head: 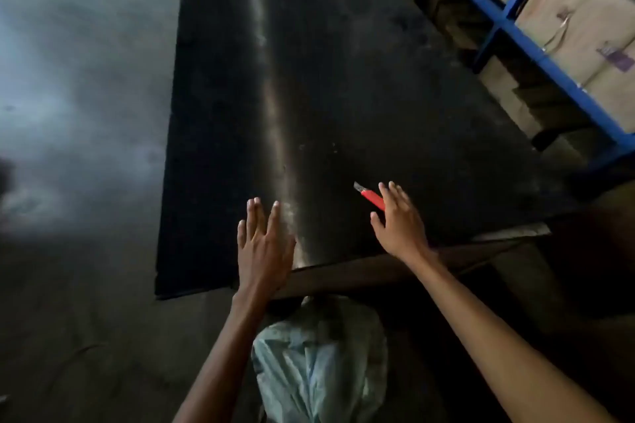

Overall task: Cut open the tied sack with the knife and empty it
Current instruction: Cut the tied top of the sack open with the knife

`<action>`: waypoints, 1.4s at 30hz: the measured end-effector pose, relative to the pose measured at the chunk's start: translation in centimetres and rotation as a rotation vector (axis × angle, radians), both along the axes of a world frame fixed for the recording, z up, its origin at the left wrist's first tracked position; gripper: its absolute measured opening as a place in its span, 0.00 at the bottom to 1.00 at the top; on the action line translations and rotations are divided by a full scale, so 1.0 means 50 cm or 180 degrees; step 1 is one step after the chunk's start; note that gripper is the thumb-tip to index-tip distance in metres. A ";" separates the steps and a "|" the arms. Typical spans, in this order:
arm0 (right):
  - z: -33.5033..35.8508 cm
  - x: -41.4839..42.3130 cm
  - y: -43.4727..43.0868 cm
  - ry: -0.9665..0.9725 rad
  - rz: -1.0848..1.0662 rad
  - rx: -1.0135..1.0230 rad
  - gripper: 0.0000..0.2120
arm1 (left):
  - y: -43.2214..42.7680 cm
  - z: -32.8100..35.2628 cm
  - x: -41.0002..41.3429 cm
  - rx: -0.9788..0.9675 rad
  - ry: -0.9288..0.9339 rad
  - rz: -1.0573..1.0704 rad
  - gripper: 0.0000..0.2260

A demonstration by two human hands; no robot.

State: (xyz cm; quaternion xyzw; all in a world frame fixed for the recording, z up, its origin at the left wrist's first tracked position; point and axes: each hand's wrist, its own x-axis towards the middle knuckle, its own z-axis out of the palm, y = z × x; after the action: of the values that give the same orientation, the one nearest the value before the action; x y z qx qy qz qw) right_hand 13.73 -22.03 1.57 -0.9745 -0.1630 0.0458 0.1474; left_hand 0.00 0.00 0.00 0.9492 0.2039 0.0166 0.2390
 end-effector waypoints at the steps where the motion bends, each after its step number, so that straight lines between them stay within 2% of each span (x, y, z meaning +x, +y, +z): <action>1: -0.040 0.016 0.003 0.0035 -0.0030 -0.0114 0.32 | 0.004 -0.049 0.011 0.0071 0.0104 0.0018 0.31; 6: -0.194 0.090 0.004 -0.0147 -0.0302 -0.0465 0.31 | 0.008 -0.234 0.053 0.0227 0.0208 0.0158 0.29; 9: -0.248 0.117 -0.001 -0.0485 -0.0359 -0.0599 0.27 | -0.002 -0.299 0.066 0.0428 0.0173 0.0140 0.30; 14: -0.289 0.144 -0.013 -0.0752 -0.0421 -0.0499 0.21 | -0.016 -0.329 0.069 0.0891 0.0030 0.0140 0.32; 18: -0.280 0.120 -0.022 -0.0624 -0.0428 -0.0213 0.20 | -0.017 -0.316 0.069 0.0828 0.0210 0.0100 0.31; 23: -0.236 -0.035 -0.066 -0.0654 -0.0379 0.0531 0.18 | -0.048 -0.253 0.035 0.0323 0.0495 0.0106 0.29; 26: -0.214 -0.185 -0.122 -0.0610 -0.0355 0.1098 0.18 | -0.126 -0.218 -0.070 0.0166 0.0347 0.0060 0.28; 29: -0.220 -0.336 -0.187 -0.0431 -0.0361 0.1295 0.17 | -0.223 -0.233 -0.210 -0.0100 0.0232 0.0107 0.26; 31: -0.247 -0.429 -0.236 -0.0234 -0.0356 0.1301 0.17 | -0.282 -0.275 -0.303 -0.0398 0.0387 0.0129 0.24; 34: -0.305 -0.551 -0.303 0.0116 -0.0417 0.1315 0.17 | -0.348 -0.353 -0.423 -0.0938 0.0854 -0.0016 0.33; 36: -0.352 -0.617 -0.340 0.0358 -0.0501 0.1229 0.17 | -0.378 -0.404 -0.487 -0.1057 0.1210 -0.0162 0.39; 39: -0.449 -0.696 -0.383 0.0695 -0.0717 0.1091 0.16 | -0.406 -0.499 -0.553 -0.0998 0.1483 -0.0463 0.39; 42: -0.580 -0.755 -0.408 0.0915 -0.0939 0.0968 0.16 | -0.419 -0.630 -0.591 -0.0509 0.1697 -0.0940 0.39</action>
State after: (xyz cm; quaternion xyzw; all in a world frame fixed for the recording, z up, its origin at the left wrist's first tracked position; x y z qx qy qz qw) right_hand -24.01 -42.43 -27.41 -0.9378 -0.0014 0.1369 0.3189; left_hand -29.53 -20.93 -31.49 0.9177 0.1200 -0.2838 0.2509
